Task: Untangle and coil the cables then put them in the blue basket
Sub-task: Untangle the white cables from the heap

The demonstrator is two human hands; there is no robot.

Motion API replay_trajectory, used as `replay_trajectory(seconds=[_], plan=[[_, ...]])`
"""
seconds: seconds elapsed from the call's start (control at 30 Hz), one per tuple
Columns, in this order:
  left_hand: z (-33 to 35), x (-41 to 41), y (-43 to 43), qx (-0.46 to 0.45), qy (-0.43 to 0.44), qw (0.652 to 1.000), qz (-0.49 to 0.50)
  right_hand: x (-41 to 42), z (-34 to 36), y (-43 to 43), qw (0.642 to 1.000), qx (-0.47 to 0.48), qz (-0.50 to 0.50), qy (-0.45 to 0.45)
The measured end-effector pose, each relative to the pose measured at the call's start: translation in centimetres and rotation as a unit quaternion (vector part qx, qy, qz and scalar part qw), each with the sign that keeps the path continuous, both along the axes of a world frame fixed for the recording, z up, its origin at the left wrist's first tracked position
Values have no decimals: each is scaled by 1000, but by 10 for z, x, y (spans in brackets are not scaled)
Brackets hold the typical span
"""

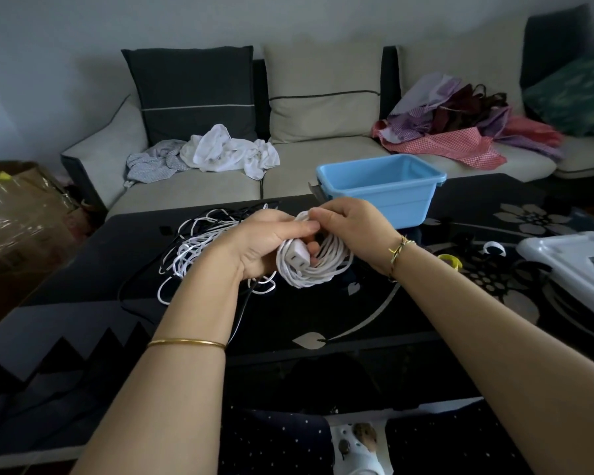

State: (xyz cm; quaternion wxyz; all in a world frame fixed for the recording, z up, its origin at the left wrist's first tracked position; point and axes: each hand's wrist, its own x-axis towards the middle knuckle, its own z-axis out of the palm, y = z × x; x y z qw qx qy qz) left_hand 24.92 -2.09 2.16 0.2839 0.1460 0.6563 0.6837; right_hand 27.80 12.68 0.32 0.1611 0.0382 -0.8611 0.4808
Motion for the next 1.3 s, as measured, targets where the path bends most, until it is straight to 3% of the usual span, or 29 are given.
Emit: replay_trajectory(seconds=[0.2, 0.33, 0.53, 0.73, 1.03, 1.3], plan=[[-5, 1, 20, 12, 13, 1000, -1, 8, -12, 24, 995, -70, 61, -21], [-14, -3, 41, 5, 21, 1000, 19, 13, -15, 28, 996, -81, -34, -11], [-34, -2, 75, -26, 122, 991, 44, 17, -23, 49, 987, -101, -124, -6], [-41, 5, 105, 17, 93, 995, 19, 24, -36, 75, 978, -132, -163, 6], [-57, -2, 133, -45, 149, 988, 5, 24, -57, 94, 967, -164, -192, -18], [-60, 5, 151, -30, 82, 996, -25, 24, -69, 111, 953, -161, -256, 31]])
